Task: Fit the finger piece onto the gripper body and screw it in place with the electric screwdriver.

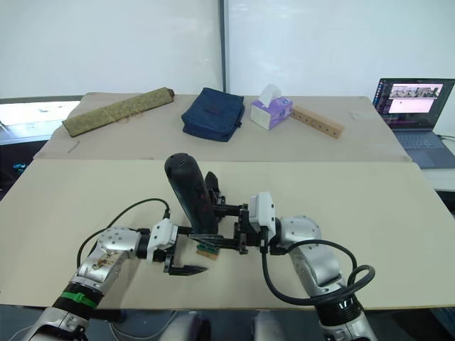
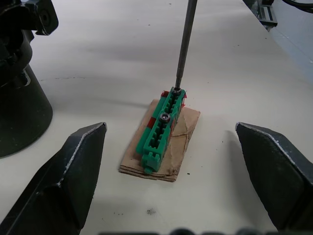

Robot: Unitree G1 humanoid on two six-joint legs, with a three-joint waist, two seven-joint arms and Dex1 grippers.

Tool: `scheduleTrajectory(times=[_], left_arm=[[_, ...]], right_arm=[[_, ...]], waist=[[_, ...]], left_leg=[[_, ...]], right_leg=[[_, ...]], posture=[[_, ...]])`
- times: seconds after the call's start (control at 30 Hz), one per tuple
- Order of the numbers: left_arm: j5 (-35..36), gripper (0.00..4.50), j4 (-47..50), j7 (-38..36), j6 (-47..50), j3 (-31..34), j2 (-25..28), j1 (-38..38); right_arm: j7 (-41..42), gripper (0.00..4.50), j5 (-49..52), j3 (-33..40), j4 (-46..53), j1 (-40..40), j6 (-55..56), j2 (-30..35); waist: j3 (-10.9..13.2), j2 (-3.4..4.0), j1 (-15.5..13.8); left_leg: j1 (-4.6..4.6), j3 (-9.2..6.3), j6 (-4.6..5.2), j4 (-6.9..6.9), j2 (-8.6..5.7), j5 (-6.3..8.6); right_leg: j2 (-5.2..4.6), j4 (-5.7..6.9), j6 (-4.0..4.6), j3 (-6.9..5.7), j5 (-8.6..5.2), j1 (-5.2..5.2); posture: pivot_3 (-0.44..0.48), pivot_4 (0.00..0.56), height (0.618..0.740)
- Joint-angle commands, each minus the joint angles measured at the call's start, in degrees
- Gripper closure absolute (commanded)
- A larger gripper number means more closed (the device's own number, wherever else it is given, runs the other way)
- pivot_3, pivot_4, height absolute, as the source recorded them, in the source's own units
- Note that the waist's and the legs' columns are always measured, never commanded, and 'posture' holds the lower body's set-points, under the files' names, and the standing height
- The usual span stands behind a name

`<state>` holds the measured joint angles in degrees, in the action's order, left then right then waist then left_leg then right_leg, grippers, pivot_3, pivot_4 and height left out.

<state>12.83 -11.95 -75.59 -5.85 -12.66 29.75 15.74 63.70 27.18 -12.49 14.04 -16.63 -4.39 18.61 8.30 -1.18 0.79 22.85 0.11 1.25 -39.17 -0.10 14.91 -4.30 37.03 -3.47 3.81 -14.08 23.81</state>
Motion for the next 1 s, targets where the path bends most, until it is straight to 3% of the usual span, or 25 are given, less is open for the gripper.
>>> scheduleTrajectory(times=[0.03, 1.0], left_arm=[[-1.1, 0.00, -0.8, 0.2, 0.8, -1.0, 0.7, -1.6], [-1.2, 0.00, -1.1, 0.4, 0.2, -0.8, 1.4, -1.8]], right_arm=[[0.4, 2.55, 0.8, 0.8, 1.0, -1.4, 2.2, -0.5], [0.7, 2.55, -1.2, -1.0, -2.5, -2.0, 2.8, -2.2]], waist=[[0.0, 0.00, 0.0], [0.0, 0.01, 0.3]], left_leg=[[0.00, 0.00, 0.00, 0.00, 0.00, 0.00], [-0.64, -0.02, 0.00, 0.23, 0.04, 0.01]], right_leg=[[0.00, 0.00, 0.00, 0.00, 0.00, 0.00], [0.02, -0.19, 0.08, -0.02, -0.06, -0.65]], posture=[[0.000, 0.150, 0.740], [0.000, 0.150, 0.740]])
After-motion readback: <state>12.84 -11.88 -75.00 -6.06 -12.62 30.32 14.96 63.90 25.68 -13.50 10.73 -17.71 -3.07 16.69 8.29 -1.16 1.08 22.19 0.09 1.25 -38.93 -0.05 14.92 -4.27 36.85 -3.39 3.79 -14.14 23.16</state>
